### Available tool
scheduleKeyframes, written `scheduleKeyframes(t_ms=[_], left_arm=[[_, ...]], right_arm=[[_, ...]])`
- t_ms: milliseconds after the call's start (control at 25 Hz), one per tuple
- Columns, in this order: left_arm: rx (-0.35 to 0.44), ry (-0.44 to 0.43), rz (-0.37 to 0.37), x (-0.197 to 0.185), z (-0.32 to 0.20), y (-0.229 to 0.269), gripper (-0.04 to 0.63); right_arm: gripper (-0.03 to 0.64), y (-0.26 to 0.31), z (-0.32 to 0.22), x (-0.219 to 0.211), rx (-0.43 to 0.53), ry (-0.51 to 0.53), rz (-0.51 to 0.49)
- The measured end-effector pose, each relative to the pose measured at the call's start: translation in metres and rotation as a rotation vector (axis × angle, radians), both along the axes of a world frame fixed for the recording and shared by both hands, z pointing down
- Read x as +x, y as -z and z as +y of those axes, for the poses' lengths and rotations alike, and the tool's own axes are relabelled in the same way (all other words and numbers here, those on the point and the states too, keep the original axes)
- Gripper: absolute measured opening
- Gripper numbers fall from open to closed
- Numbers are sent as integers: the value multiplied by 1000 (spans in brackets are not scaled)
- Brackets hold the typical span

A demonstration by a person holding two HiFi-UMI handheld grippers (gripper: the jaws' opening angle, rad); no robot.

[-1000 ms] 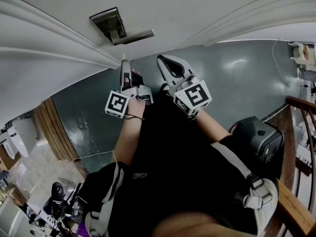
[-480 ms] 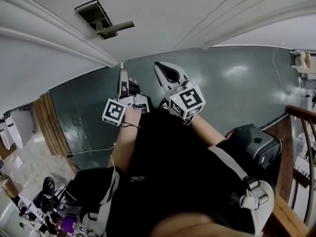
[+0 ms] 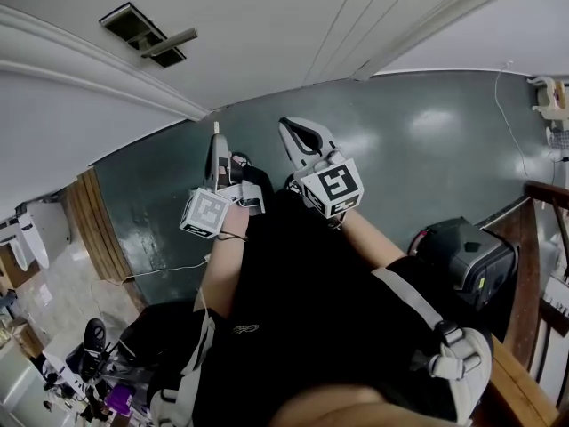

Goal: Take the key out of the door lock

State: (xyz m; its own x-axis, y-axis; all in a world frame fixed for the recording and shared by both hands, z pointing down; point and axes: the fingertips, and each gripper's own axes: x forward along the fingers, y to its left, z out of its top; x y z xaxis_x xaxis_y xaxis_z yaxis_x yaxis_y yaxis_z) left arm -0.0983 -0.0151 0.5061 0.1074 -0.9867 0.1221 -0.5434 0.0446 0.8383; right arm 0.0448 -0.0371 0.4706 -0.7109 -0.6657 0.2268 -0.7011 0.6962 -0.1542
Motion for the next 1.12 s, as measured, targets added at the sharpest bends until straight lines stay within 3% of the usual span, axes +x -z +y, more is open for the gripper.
scheduleKeyframes(t_ms=[320, 560, 840, 1000, 1120], left_arm=[[18, -177, -428, 58, 9, 22, 34], [123, -250, -704, 77, 8, 69, 34], [177, -205, -747, 71, -7, 123, 35], [216, -174, -846, 67, -8, 146, 35], [209, -169, -871, 63, -8, 151, 35]], right_arm=[[8, 12, 3, 55, 74, -87, 33], [8, 47, -4, 73, 175, -131, 62], [8, 93, -14, 54, 249, -123, 5], [8, 115, -16, 43, 317, -109, -30], [8, 124, -17, 39, 341, -105, -32]])
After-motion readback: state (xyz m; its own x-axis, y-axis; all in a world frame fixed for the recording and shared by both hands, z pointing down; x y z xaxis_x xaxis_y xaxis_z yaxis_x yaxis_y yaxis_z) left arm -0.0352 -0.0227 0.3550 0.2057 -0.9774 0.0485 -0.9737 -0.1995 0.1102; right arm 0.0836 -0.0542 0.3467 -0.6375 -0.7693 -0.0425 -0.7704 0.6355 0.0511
